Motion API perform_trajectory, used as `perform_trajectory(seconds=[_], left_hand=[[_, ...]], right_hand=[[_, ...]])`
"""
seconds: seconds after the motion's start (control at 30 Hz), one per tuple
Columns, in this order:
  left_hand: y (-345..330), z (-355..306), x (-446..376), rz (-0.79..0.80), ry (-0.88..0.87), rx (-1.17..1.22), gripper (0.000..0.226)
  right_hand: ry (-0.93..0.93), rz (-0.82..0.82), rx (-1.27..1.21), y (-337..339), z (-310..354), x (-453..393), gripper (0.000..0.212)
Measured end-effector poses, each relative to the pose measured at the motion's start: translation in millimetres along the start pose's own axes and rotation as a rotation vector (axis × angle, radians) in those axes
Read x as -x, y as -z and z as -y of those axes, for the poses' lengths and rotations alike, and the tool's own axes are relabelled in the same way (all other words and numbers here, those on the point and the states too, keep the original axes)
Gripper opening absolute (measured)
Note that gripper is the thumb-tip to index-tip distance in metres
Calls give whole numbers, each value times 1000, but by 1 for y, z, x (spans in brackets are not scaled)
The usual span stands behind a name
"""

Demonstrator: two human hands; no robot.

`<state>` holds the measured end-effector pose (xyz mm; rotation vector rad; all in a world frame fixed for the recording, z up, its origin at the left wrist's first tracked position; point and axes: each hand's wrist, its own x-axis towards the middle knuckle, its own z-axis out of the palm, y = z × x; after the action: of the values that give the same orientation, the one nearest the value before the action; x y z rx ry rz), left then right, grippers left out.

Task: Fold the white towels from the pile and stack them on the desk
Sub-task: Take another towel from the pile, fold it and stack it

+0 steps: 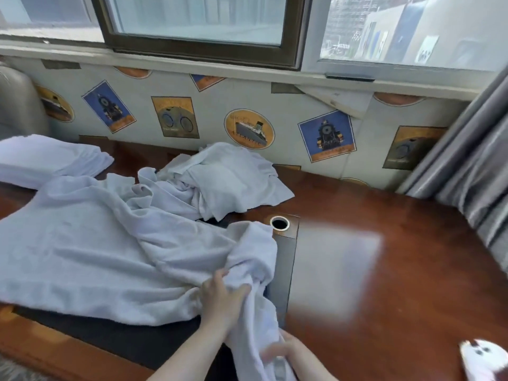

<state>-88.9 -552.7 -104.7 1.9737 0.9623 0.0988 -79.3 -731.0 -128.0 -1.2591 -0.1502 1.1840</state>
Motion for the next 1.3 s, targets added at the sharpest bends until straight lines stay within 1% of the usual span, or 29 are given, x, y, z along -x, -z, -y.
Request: perform_trajectory(seconds=[0.03, 0.07, 0.13, 0.17, 0.2, 0.23, 0.27, 0.3, 0.33, 0.37, 0.4, 0.43, 0.47, 0.5, 0.57, 0.6, 0.63, 0.7, 0.77, 0.8, 0.83, 0.9, 0.97, 1.0, 1.1, 1.2, 1.23, 1.27, 1.3], left_hand=[[-3, -7, 4, 84, -11, -47, 54], [-3, -14, 5, 216, 4, -34, 61], [3, -24, 2, 536, 61, 69, 74], [8, -26, 0, 667, 65, 66, 80], [14, -26, -2, 740, 53, 1, 83], [19, -25, -5, 748, 37, -70, 79], [23, -20, -7, 709, 29, -103, 73], [26, -13, -8, 651, 42, -67, 67], [29, -7, -9, 596, 80, 11, 64], [33, 0, -9, 570, 134, 115, 65], [40, 6, -9, 583, 187, 238, 67], [47, 12, -11, 608, 223, 364, 66], [54, 18, -12, 636, 254, 474, 61], [61, 22, -11, 676, 284, 570, 51], [72, 31, -8, 716, 337, 711, 35], [76, 36, -6, 725, 357, 769, 39], [79, 42, -4, 728, 369, 814, 48], [83, 56, 1, 703, 377, 891, 58], [88, 66, 6, 642, 410, 934, 60], [89, 70, 5, 579, 416, 900, 59], [89, 74, 4, 510, 400, 837, 60], [85, 71, 3, 386, 345, 682, 60], [78, 54, 2, 285, 235, 498, 43], [72, 40, 4, 299, 157, 451, 32], [47, -5, 6, 552, -131, 270, 27], [0, -42, 15, 767, -358, 60, 27], [-18, -49, 20, 839, -390, -21, 32], [-36, -54, 24, 918, -407, -102, 41], [-52, -54, 27, 968, -417, -182, 50]], right_hand=[[-68, -4, -128, 0, 12, -1, 63], [-66, 40, -123, 6, 23, -3, 60], [-37, 79, 58, 7, 45, 10, 47], [-46, 116, 165, 5, 52, 19, 42], [-76, 176, 225, 7, 51, 18, 38], [-71, 196, 254, 10, 47, 16, 31], [-65, 213, 210, 10, 43, 12, 20], [-75, 188, 136, 5, 39, 7, 14], [-92, 108, 84, 3, 37, 1, 20], [-122, -49, -3, 6, 30, -10, 33], [-120, -211, -64, 9, 23, -20, 45], [-131, -313, -135, 8, 19, -30, 51], [-149, -328, -197, 1, 19, -35, 52], [-188, -268, -337, -6, 20, -41, 55], [-206, -145, -725, -19, 24, -55, 70], [-188, -86, -862, -25, 27, -61, 74], [-155, -56, -930, -32, 34, -65, 71], [-38, -93, -973, -40, 47, -70, 53], [63, -232, -973, -35, 57, -75, 37], [104, -293, -972, -27, 62, -74, 32], [129, -365, -929, -18, 68, -71, 33], [205, -508, -727, -2, 88, -55, 39], [379, -598, -512, 10, 109, -34, 46], [472, -631, -437, 16, 120, -21, 48], [755, -814, -319, 36, 144, 22, 60], [967, -1219, -74, 53, 146, 52, 63], [976, -1314, 52, 54, 141, 56, 60], [921, -1349, 214, 57, 132, 56, 57], [783, -1342, 418, 63, 119, 51, 58]])
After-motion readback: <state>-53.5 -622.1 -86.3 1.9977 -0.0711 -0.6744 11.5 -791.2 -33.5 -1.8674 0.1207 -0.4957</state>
